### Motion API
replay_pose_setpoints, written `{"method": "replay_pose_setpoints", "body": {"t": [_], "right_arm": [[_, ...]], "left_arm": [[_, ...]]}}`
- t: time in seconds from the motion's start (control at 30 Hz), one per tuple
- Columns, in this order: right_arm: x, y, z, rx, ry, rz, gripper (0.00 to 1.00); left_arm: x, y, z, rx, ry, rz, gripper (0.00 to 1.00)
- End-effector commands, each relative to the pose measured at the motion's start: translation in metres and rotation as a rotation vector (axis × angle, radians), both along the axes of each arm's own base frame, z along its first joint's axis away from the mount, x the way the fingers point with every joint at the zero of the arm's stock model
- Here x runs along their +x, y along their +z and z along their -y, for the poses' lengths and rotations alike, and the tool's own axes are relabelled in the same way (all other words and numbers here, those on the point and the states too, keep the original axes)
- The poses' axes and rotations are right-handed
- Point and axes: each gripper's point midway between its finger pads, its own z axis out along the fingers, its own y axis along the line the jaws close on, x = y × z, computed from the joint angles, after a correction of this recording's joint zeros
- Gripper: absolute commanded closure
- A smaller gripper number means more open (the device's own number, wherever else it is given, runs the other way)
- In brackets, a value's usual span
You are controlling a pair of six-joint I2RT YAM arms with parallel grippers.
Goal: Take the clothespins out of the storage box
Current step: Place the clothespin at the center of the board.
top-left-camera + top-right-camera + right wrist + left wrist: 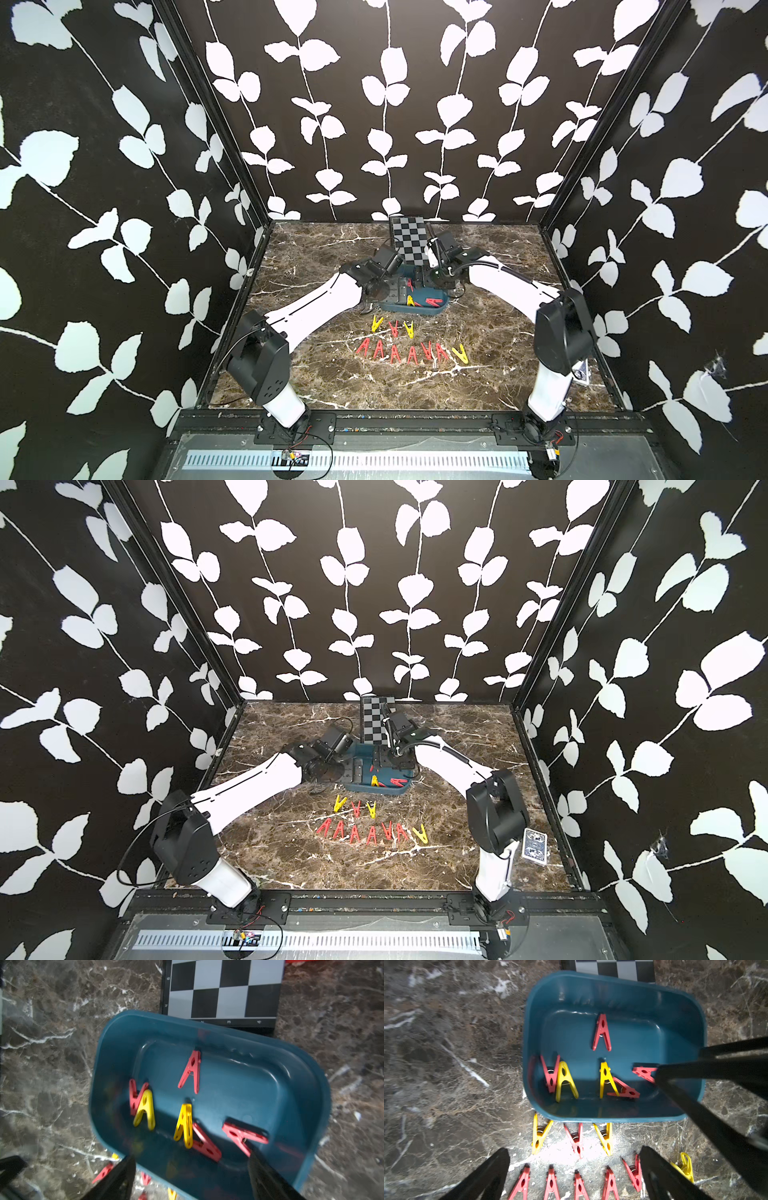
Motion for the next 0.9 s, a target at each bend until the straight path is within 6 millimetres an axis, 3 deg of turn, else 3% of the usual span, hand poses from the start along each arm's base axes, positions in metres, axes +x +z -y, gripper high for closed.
{"method": "replay_pose_setpoints", "body": {"t": [0.0, 0.07, 0.1, 0.43, 0.73, 0.87], "right_arm": [[0.009, -0.009, -0.001, -0.053, 0.007, 0.001, 0.30], [0.016, -0.020, -0.004, -0.072, 0.012, -0.009, 0.42], [0.018, -0.026, -0.005, -0.086, 0.010, -0.019, 0.45], [0.038, -0.065, -0.021, -0.126, 0.018, -0.054, 0.65], [0.043, -0.090, -0.028, -0.148, 0.024, -0.100, 0.65], [0.044, -0.095, -0.029, -0.160, 0.027, -0.102, 0.73]], "left_arm": [[-0.007, 0.019, -0.021, 0.028, 0.016, 0.042, 0.01], [-0.009, 0.024, -0.024, 0.026, 0.017, 0.051, 0.01], [-0.003, 0.026, -0.034, 0.025, 0.047, 0.055, 0.01], [-0.005, 0.029, -0.054, 0.060, 0.080, 0.049, 0.01], [-0.005, 0.033, -0.063, 0.077, 0.096, 0.061, 0.01], [-0.006, 0.032, -0.065, 0.083, 0.097, 0.057, 0.01]]}}
